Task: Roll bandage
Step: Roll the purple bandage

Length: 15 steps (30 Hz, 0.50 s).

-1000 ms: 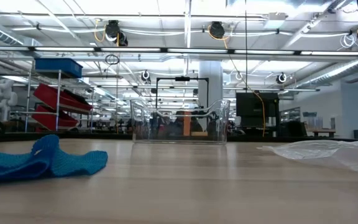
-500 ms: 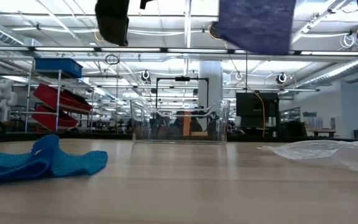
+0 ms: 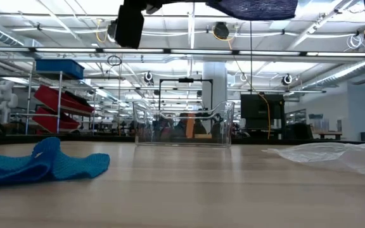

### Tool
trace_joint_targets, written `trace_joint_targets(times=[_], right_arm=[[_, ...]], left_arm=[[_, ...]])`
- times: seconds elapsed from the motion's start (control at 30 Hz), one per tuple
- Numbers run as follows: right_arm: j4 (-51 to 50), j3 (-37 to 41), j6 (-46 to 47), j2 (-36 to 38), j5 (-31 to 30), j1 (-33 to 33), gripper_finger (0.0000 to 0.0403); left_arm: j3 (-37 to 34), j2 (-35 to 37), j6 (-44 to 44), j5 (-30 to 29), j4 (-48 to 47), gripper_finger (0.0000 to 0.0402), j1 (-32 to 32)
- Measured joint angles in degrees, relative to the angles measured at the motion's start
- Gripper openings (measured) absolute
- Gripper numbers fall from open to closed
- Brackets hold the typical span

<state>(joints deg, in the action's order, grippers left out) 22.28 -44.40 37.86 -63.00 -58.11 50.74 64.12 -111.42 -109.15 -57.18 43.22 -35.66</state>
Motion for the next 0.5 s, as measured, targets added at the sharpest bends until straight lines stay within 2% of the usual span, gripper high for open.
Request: trace_joint_targets(times=[0.23,0.5], right_arm=[[1.7,0.0,-0.8,0.6,0.0,0.0,0.0003],[5.1,0.0,-0.9,0.7,3.0,0.4,0.0003]], left_arm=[[0.0,0.0,-1.5,-0.4,2.6,0.0164,0.8],[0.0,0.0,-4.1,-0.4,5.8,0.0164,3.7]])
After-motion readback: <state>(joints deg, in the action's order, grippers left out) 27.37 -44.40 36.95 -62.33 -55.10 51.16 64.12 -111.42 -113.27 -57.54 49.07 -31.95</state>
